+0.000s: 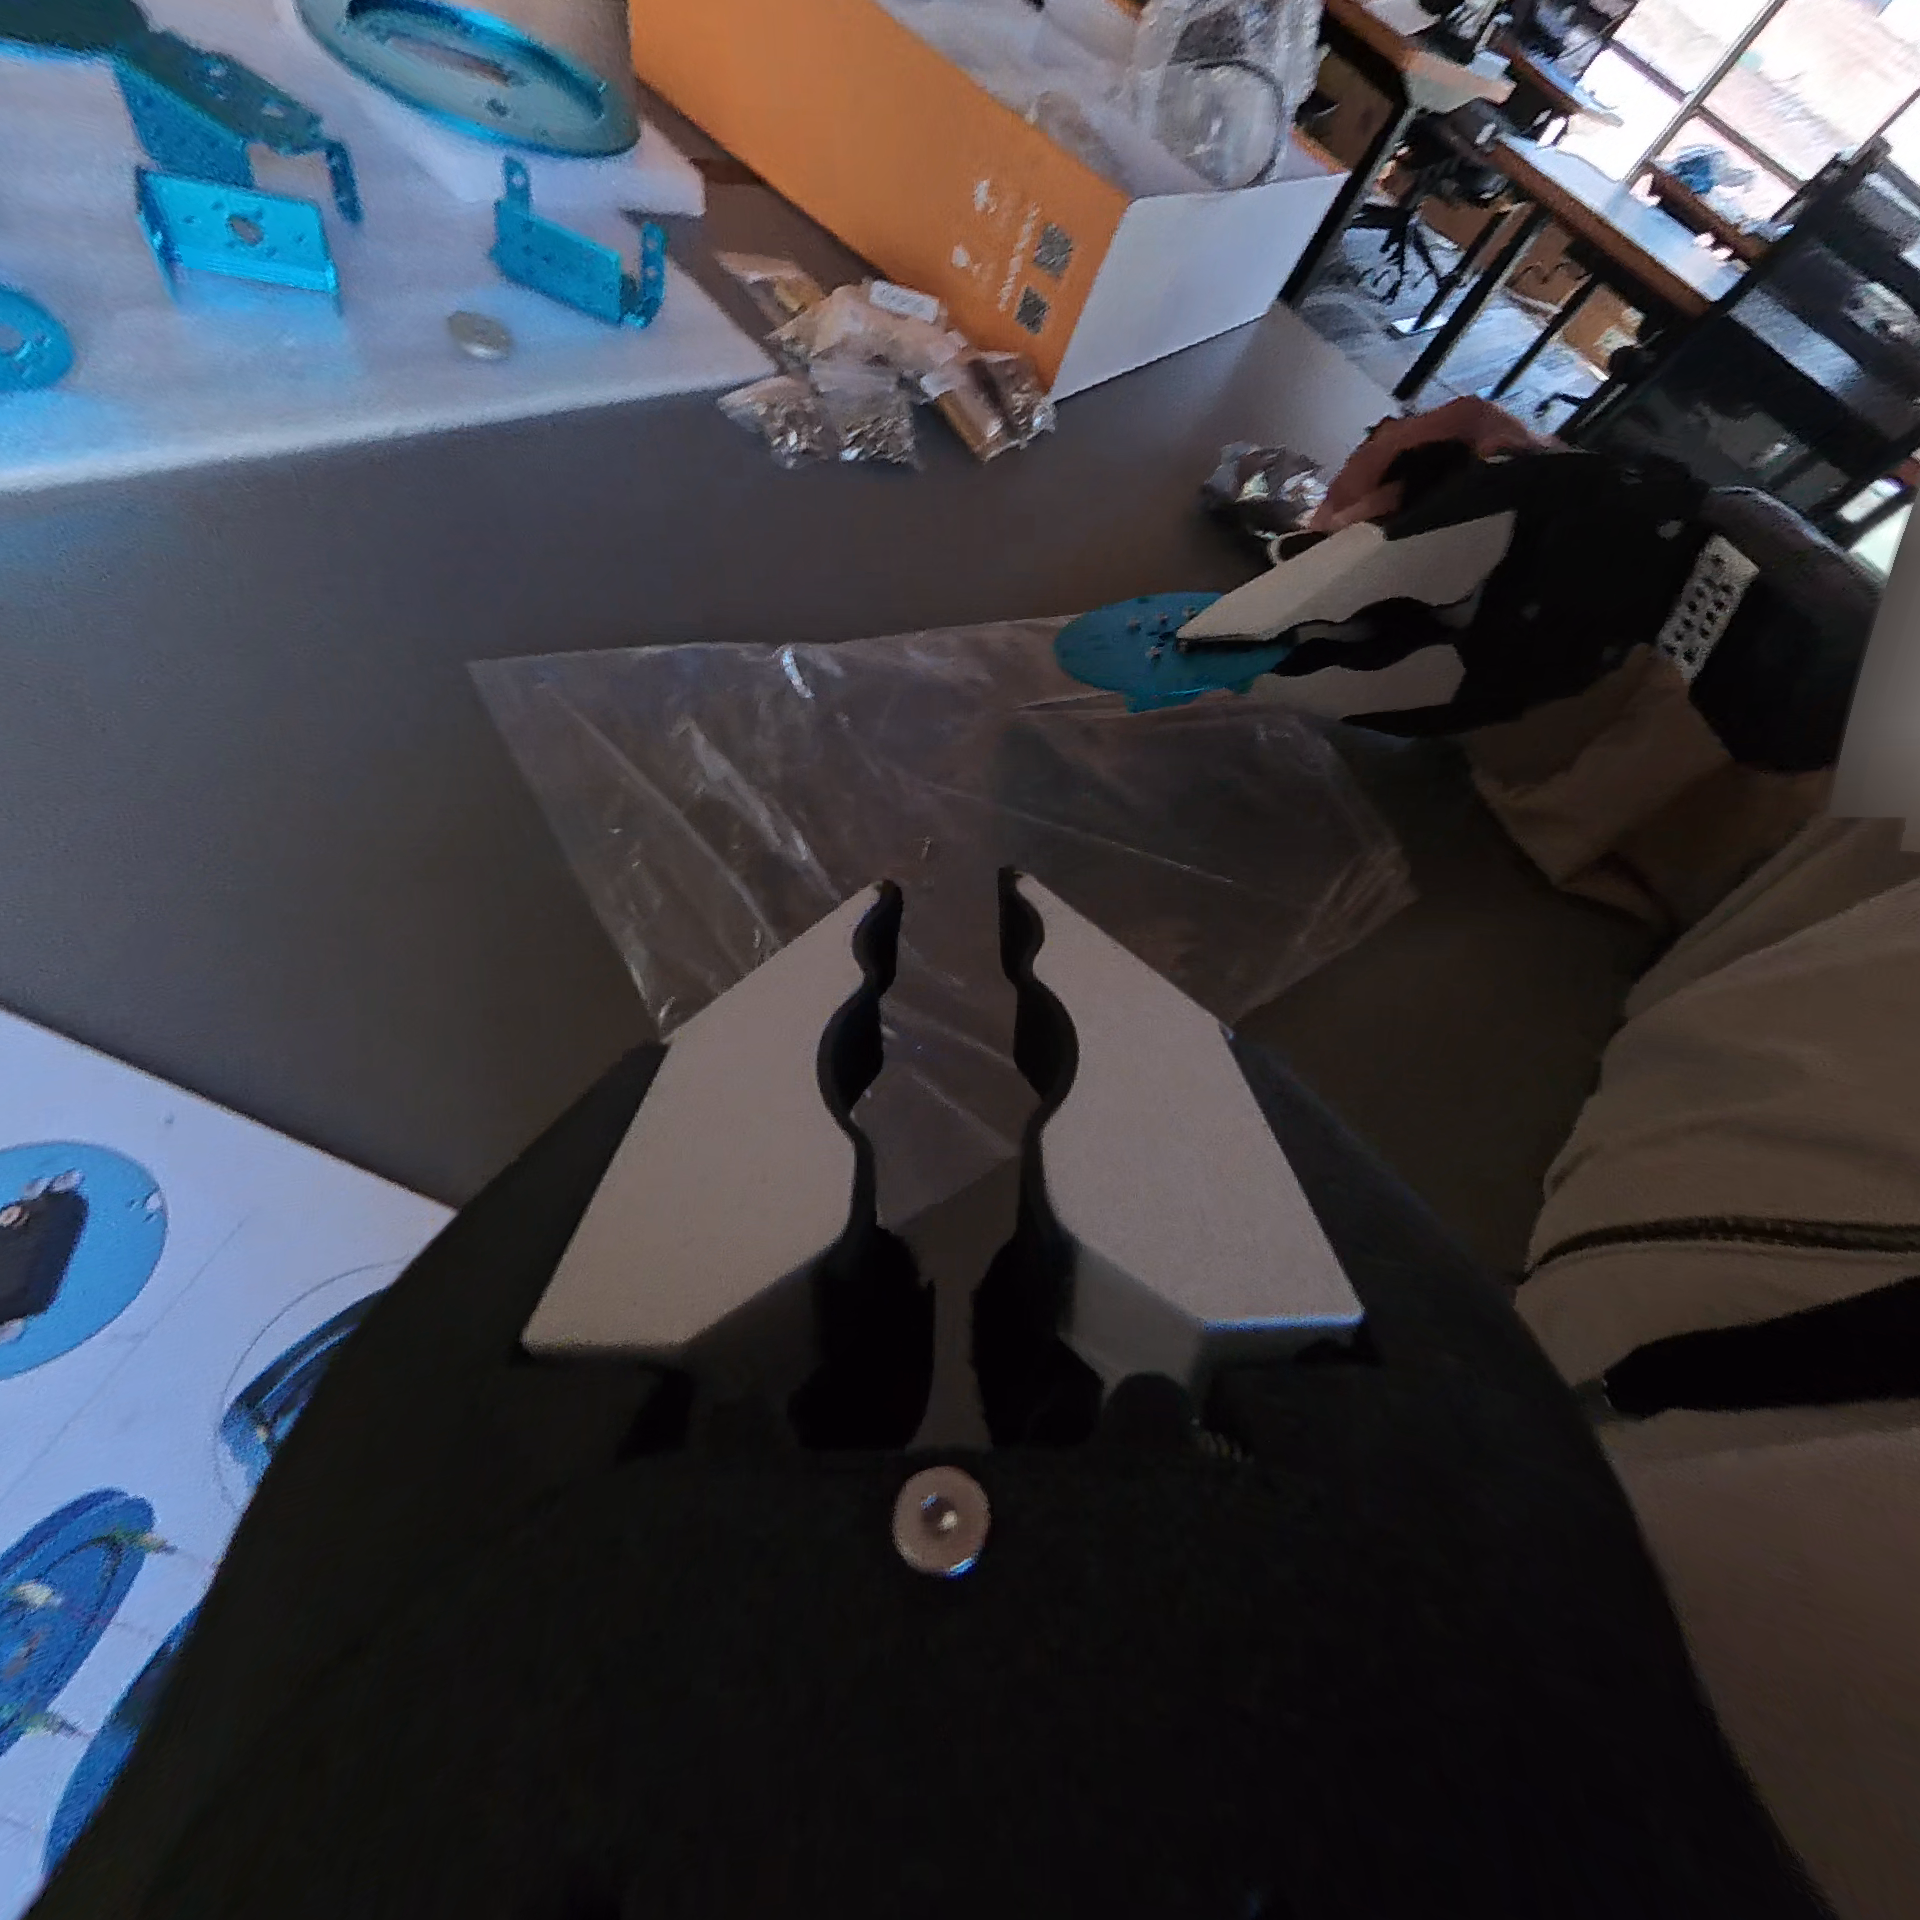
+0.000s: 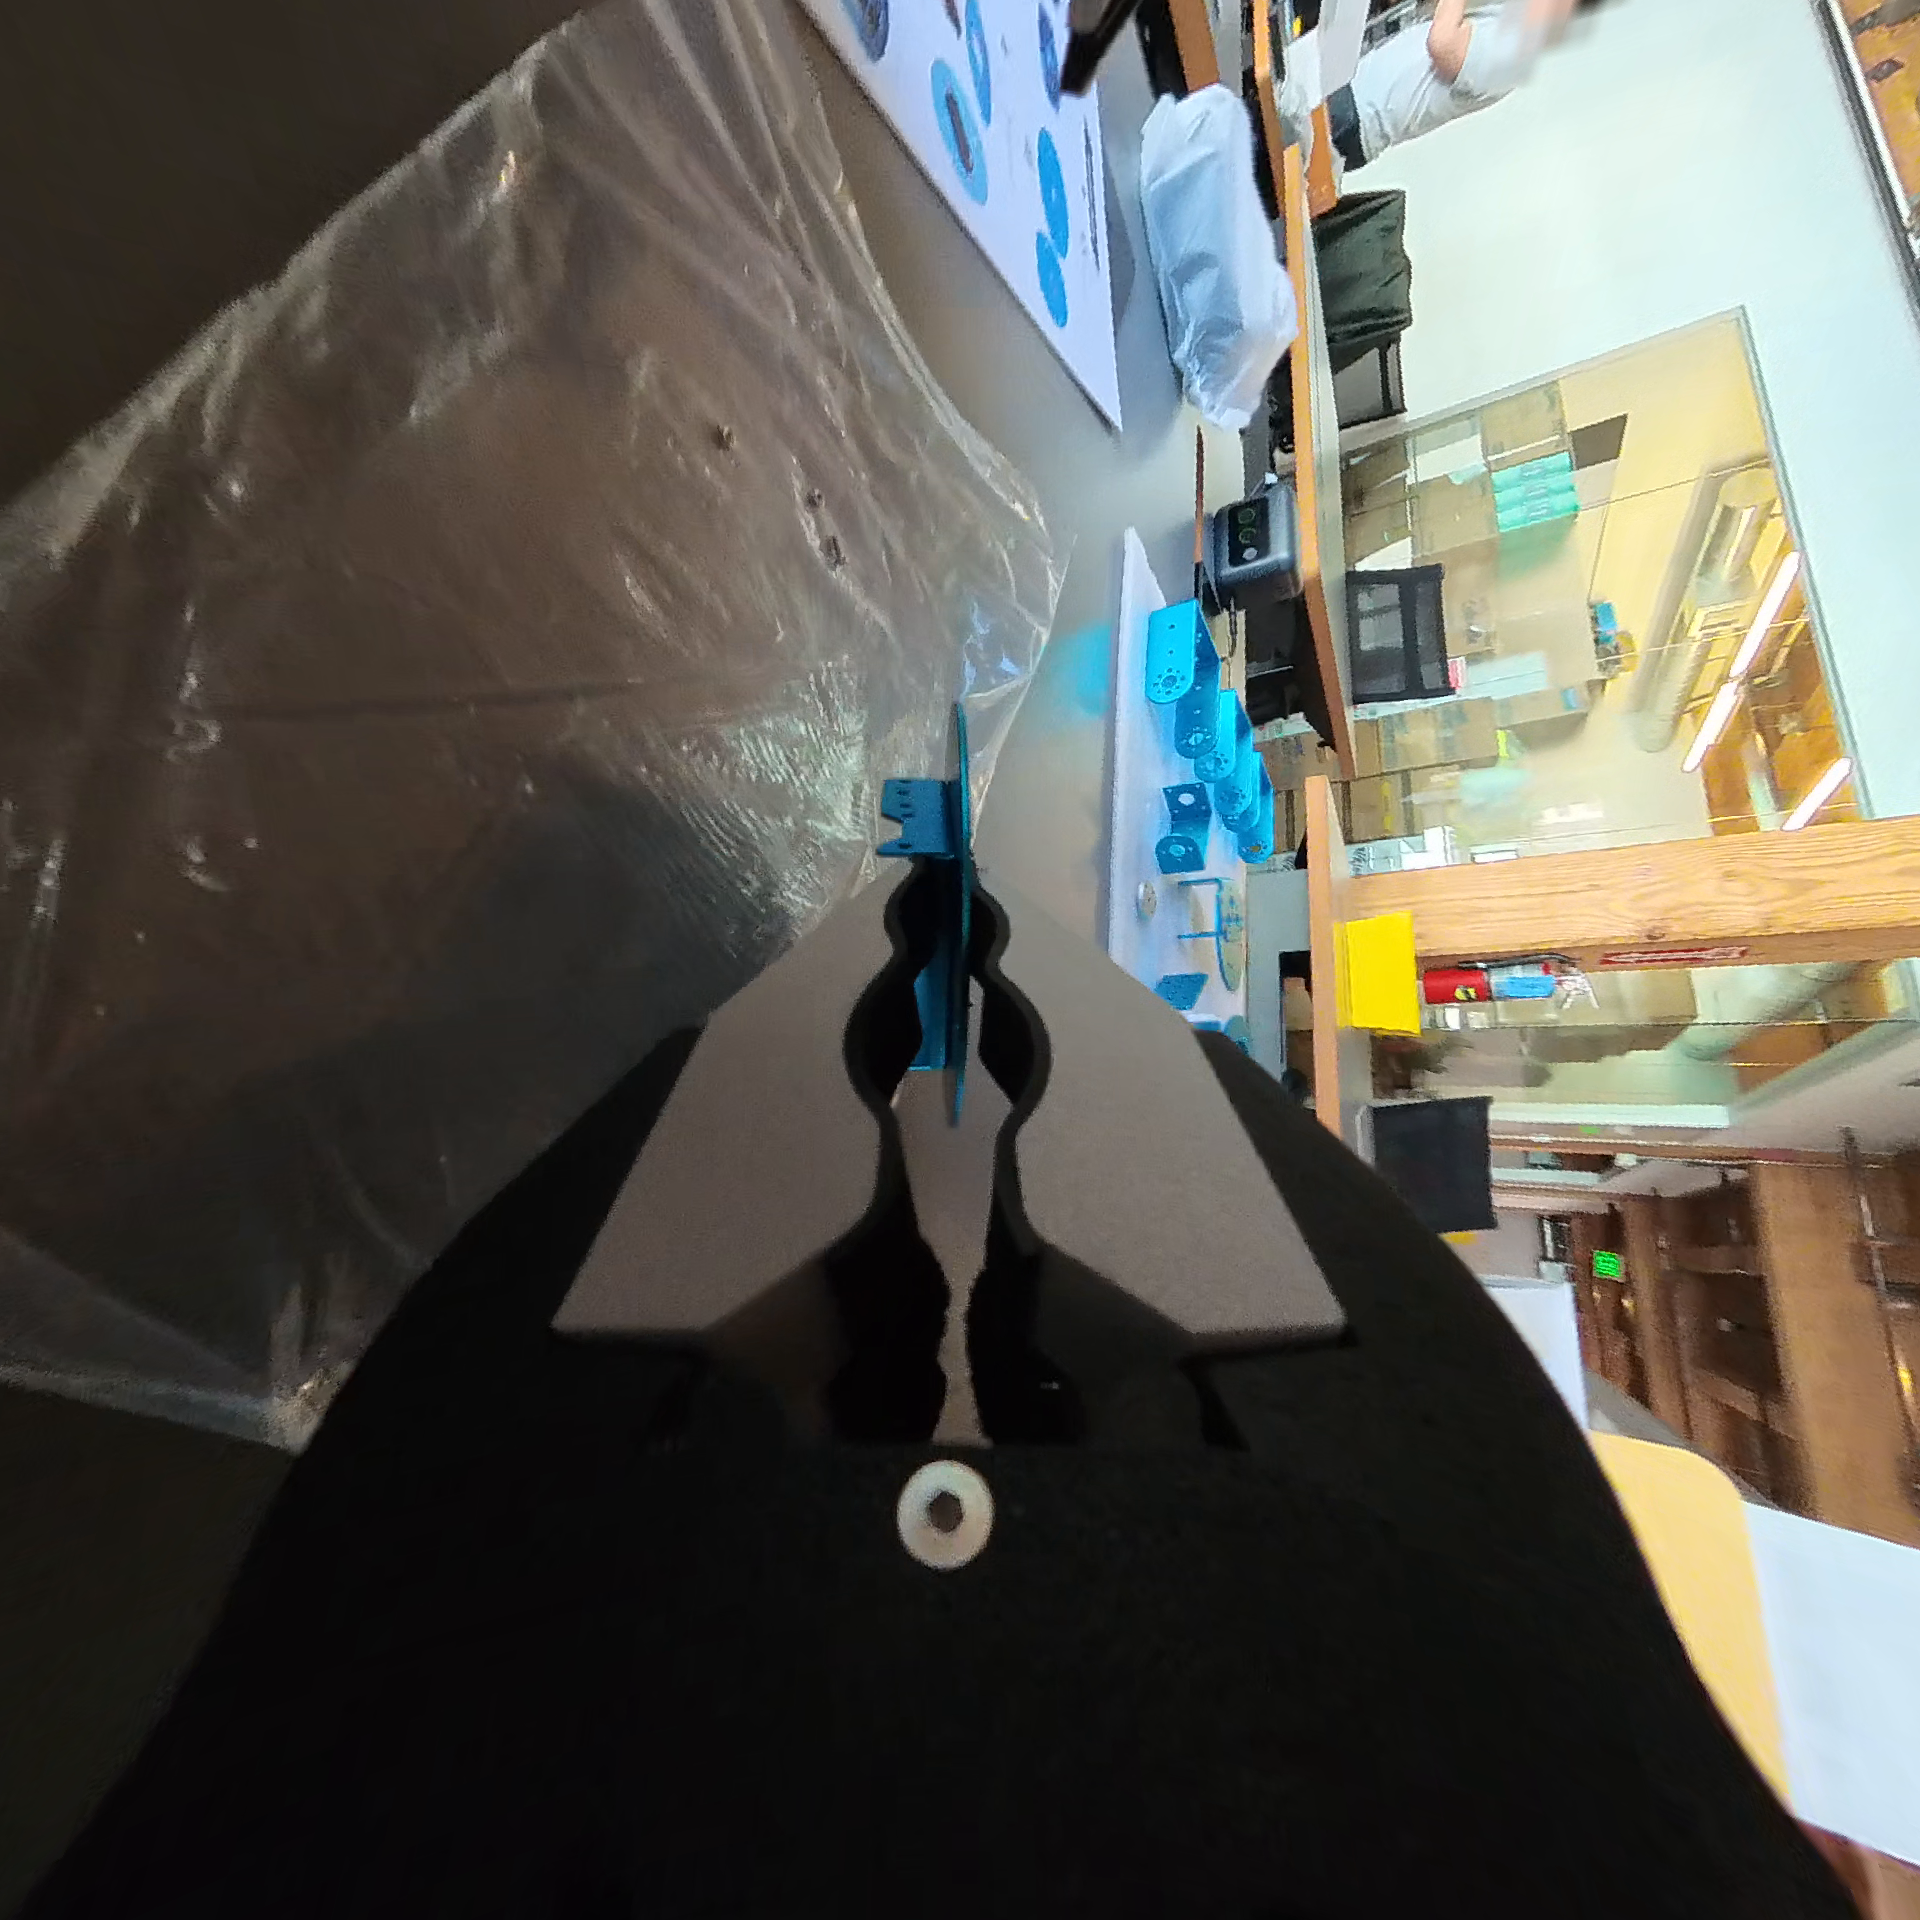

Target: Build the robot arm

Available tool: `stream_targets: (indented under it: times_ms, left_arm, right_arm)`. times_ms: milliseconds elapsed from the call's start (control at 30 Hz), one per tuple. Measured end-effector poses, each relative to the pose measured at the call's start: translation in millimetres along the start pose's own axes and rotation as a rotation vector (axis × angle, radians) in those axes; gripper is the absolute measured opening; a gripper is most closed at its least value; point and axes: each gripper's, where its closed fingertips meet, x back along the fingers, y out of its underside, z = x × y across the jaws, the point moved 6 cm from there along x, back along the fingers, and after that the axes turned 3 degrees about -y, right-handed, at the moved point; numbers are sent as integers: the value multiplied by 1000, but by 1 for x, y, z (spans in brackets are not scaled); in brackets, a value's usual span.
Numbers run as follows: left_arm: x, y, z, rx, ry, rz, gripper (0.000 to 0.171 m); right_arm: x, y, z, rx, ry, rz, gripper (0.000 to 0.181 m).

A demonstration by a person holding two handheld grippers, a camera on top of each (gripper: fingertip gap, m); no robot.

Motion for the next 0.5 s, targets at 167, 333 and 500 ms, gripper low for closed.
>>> stream_targets:
  times_ms: [167,333,500]
  left_arm:
    - [-15,16,-2,-51,-1,-164,29]
    - [-38,17,7,-161,55,-282,25]
    - [-64,29,32,-305,37,-264,14]
  right_arm:
    - [-5,9,1,42,67,-72,3]
    - [-5,16,5,-41,65,-61,2]
    - [-2,18,4,-66,52,-58,3]
